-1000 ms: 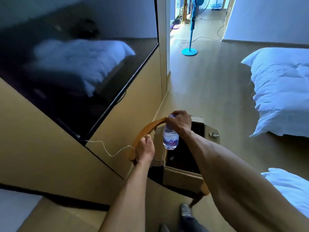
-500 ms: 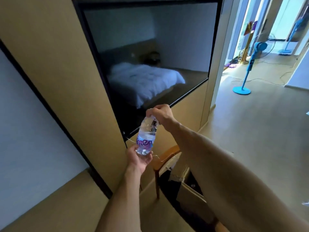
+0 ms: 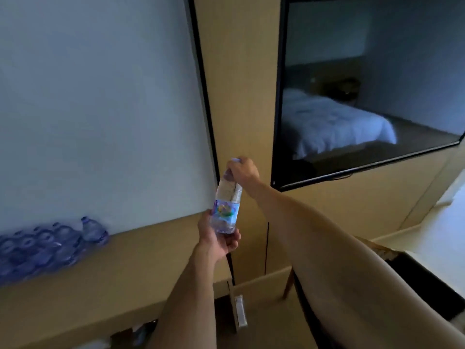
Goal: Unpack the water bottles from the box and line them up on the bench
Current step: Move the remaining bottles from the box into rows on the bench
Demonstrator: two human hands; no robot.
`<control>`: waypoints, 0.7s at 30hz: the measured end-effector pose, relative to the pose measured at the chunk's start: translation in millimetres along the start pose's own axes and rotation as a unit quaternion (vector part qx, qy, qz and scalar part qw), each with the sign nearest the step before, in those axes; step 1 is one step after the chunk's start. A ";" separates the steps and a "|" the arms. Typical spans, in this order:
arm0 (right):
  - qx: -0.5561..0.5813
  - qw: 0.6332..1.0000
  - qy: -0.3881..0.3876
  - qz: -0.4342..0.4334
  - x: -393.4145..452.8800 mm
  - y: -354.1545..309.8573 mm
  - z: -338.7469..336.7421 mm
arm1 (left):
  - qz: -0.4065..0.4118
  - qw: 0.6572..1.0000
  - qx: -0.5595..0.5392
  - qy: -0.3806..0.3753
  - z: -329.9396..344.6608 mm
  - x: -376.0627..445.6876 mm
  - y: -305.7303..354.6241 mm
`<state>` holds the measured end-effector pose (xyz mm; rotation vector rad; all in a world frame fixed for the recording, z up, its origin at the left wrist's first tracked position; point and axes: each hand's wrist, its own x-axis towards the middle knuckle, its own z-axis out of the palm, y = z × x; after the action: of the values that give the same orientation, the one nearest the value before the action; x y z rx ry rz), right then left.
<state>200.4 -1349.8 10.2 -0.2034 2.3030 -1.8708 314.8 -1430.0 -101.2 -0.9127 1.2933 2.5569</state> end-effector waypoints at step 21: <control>-0.026 0.993 -0.106 0.035 -45.5 -68.0 346.0 | 0.097 0.982 -0.074 0.143 -308.4 -78.9 158.0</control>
<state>319.1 -1684.9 9.5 -0.3074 2.1876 -1.6699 460.2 -1754.0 -85.8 -1.2841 1.3370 2.7810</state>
